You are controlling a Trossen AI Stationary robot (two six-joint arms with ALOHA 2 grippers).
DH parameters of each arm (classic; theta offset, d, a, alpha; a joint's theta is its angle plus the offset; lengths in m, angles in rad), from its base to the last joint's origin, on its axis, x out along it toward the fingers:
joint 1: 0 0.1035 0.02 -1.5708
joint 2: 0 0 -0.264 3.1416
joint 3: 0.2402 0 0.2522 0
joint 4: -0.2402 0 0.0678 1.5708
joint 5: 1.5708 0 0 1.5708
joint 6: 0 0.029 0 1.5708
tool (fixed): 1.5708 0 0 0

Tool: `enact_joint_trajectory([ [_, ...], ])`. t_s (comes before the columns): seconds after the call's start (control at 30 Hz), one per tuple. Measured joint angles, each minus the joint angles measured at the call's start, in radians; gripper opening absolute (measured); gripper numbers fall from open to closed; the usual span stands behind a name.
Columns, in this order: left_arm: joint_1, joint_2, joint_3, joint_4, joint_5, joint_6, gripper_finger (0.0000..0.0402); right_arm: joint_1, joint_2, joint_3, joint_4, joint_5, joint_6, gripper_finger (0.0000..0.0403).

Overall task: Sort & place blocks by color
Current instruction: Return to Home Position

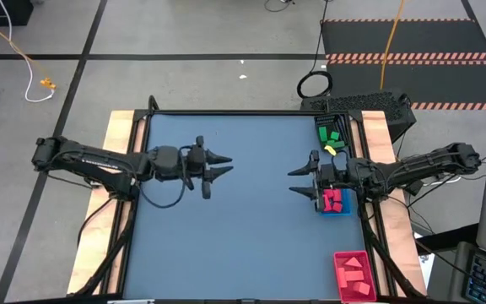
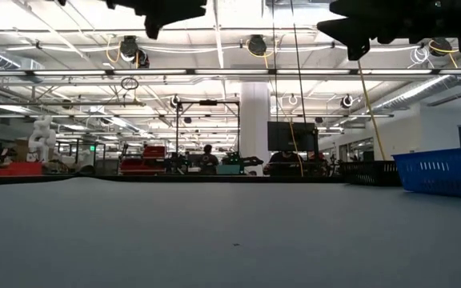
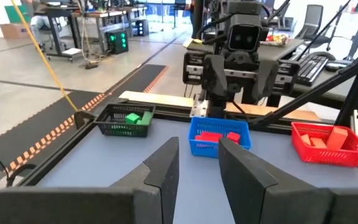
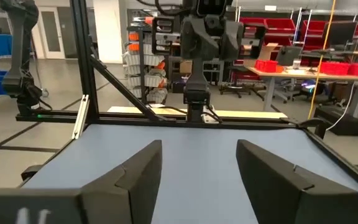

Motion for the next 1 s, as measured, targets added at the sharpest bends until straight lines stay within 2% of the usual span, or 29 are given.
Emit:
enact_joint_trajectory([
  [0.13, 0.012, -0.03, -0.103, 0.13, -0.001, -0.002, 0.0113, 0.0, -0.003, 0.0, 0.008, 0.0, -0.016, 0.0164],
  [0.27, 0.053, -0.127, -0.24, 0.248, -0.003, -0.03, 0.0108, 0.0, -0.032, 0.0, -0.011, 0.0, -0.014, 0.0076],
  [0.37, 0.077, -0.24, -0.329, 0.269, 0.009, -0.043, 0.0075, -0.001, -0.078, 0.0, -0.087, 0.0, -0.01, 0.0014],
  [0.47, 0.086, -0.359, -0.416, 0.27, 0.01, -0.042, 0.0017, -0.006, -0.138, 0.0, -0.171, 0.001, -0.001, 0.0011],
  [0.5, 0.087, -0.397, -0.444, 0.267, 0.01, -0.042, 0.001, -0.009, -0.159, 0.0, -0.2, 0.001, 0.011, 0.0011],
  [0.73, 0.087, -0.625, -0.588, 0.265, 0.041, -0.051, 0.0003, -0.014, -0.313, -0.036, -0.309, 0.0, 0.047, 0.0001],
  [1.0, 0.085, -0.772, -0.688, 0.243, 0.073, -0.082, 0.0001, -0.014, -0.513, -0.167, -0.308, -0.002, 0.096, 0.0001],
])
